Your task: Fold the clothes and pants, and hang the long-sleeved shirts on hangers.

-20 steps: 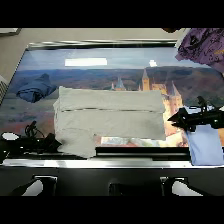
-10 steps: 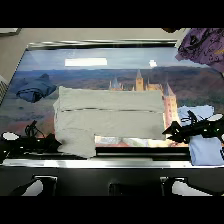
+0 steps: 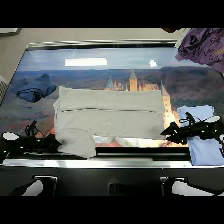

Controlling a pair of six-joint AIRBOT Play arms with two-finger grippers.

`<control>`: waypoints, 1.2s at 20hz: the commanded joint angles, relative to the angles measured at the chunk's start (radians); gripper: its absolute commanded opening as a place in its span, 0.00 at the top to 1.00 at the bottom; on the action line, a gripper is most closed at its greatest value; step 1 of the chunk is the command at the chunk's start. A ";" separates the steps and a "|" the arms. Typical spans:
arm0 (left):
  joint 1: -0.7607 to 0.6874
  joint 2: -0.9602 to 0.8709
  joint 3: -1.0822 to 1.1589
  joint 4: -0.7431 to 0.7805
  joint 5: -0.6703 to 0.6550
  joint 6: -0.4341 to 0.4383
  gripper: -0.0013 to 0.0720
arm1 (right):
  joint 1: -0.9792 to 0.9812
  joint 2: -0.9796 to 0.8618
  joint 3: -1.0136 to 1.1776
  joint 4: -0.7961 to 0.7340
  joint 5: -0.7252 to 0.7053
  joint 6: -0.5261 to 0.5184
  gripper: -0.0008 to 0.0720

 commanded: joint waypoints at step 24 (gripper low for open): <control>-0.003 0.434 0.098 0.076 -0.237 -0.217 0.96 | 0.002 0.471 -0.031 -0.167 0.118 0.227 0.96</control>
